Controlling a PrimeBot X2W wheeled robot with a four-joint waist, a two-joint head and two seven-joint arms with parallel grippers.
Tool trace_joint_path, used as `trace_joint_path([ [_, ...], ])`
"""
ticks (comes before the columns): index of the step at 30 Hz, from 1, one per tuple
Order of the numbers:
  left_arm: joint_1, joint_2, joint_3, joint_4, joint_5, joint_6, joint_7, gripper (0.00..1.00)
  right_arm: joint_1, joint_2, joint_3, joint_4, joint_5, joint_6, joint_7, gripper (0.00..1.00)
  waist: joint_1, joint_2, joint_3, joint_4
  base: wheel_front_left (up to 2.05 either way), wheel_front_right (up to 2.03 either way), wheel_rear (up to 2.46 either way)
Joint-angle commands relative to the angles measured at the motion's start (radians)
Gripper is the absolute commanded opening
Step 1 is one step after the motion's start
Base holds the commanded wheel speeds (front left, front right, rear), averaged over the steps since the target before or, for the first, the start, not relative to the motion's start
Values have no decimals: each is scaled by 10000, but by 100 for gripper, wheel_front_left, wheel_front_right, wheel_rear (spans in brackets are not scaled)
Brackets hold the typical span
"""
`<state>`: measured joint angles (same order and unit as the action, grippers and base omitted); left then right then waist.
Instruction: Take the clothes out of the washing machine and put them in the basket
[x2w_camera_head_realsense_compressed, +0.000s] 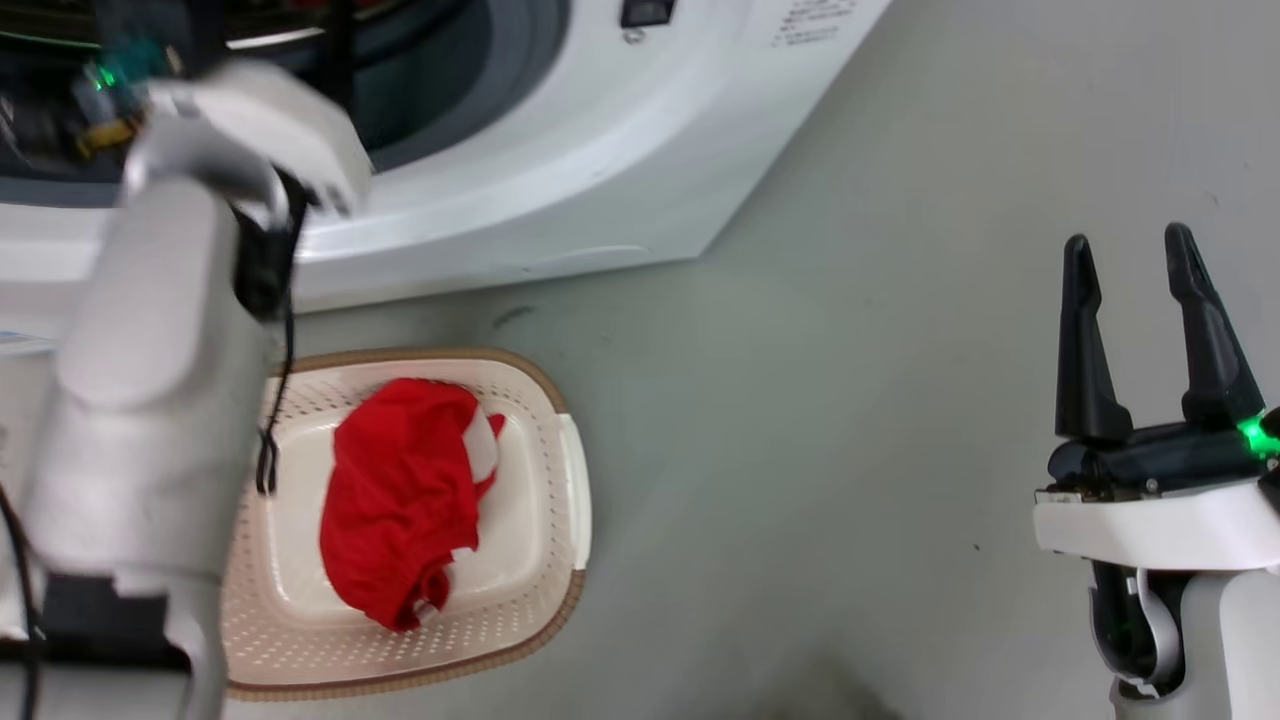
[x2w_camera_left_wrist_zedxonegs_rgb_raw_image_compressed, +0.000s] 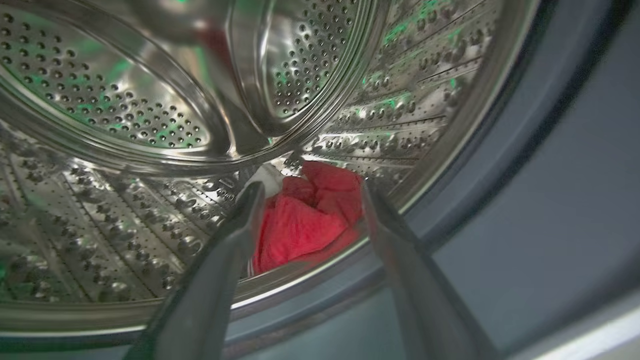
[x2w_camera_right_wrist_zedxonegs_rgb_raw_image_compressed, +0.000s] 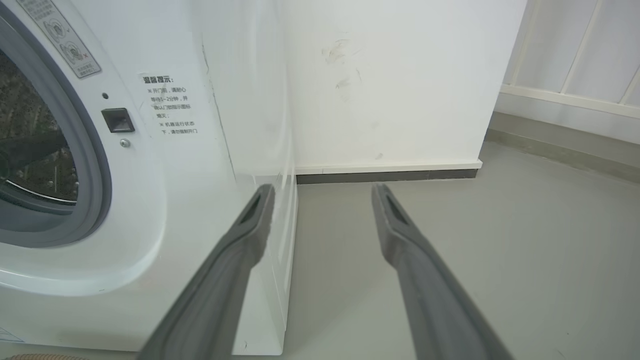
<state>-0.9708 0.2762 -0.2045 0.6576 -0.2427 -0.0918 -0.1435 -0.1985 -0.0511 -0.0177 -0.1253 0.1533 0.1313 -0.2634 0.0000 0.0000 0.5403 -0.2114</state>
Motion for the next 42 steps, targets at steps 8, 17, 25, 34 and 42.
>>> trace_joint_path([
  [8, -3096, 661, -94, 2131, -295, -265, 2310, 100, -562, 18, 290, -41, 564, -9, -20, 100, 0, 0, 1316, -996, 0, 0, 0],
  [17, -5421, 1237, -359, 3603, -614, -354, 5374, 100, -732, 20, 557, -118, 1007, -10, -20, 100, 0, 0, 2018, -1444, 0, 0, 0],
  [25, -6641, 1534, -629, 4328, -566, -262, 7475, 100, -957, 20, 791, -222, 1340, -10, -20, 100, 0, 0, 2596, -1809, 0, 0, 0],
  [34, -6536, 1691, -1010, 4366, -279, 123, 7832, 100, -1043, 20, 711, -241, 1530, -9, -20, 100, 0, 0, 3038, -2003, 0, 0, 0],
  [42, -6415, 1695, -1155, 4403, -361, 95, 8072, 40, -1117, 20, 704, -218, 1581, -10, -20, 100, 0, 0, 3133, -1994, 0, 0, 0],
])
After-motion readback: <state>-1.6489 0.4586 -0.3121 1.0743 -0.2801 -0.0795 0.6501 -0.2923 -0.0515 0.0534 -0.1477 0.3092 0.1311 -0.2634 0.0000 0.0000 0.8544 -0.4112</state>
